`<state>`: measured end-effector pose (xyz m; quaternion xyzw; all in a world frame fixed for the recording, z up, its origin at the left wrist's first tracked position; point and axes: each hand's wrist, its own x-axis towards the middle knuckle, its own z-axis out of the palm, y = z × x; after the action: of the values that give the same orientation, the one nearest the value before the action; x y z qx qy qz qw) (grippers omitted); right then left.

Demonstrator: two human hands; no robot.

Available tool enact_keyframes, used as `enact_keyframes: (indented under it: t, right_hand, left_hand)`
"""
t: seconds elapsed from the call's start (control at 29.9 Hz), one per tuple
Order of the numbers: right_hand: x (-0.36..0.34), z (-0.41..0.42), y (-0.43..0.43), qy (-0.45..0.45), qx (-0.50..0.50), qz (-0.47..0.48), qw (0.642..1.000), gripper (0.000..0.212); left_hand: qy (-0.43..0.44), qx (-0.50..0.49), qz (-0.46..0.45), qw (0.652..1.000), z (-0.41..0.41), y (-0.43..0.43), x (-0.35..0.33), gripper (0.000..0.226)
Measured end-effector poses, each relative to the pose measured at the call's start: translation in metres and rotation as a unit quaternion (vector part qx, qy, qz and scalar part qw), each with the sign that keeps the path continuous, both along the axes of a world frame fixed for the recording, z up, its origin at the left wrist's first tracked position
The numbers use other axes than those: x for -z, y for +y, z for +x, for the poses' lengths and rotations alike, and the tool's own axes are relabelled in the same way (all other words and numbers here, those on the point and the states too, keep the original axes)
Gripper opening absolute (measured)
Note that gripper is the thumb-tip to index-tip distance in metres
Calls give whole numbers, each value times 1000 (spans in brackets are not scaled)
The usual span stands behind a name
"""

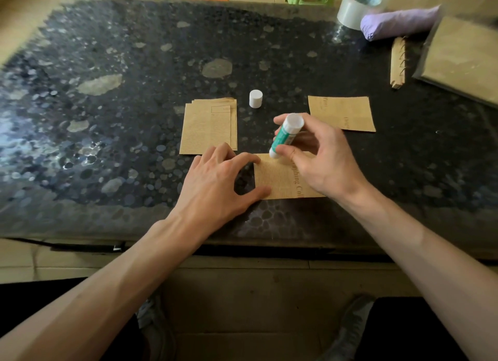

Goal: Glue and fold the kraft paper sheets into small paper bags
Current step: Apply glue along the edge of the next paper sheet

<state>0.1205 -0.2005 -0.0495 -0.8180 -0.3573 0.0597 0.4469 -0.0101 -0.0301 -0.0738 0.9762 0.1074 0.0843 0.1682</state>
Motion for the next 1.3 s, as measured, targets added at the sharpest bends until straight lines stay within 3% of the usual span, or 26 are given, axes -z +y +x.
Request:
enact_keyframes:
  t: [0.1,0.27,0.43,0.8,1.3]
  right_hand:
    - [2,-1,8,-2,-20,-24,999,50]
    - [4,-1,13,-9,-24,-32,999,36]
    - [5,-2,16,-39,19,-35,998,37]
    - [6,3,9,23,-35,-33,999,33]
    - [3,-9,3,-62,0,-73,995,34]
  left_hand:
    - [5,2,4,1000,-2,2,1,66]
    - [1,2,-1,1000,-3,1,0,66]
    - [8,0,-12,1000,-2,2,0,66]
    - [16,-5,-29,999,-1,3,1,63]
    - [26,-5,-37,999,-1,4,0,63]
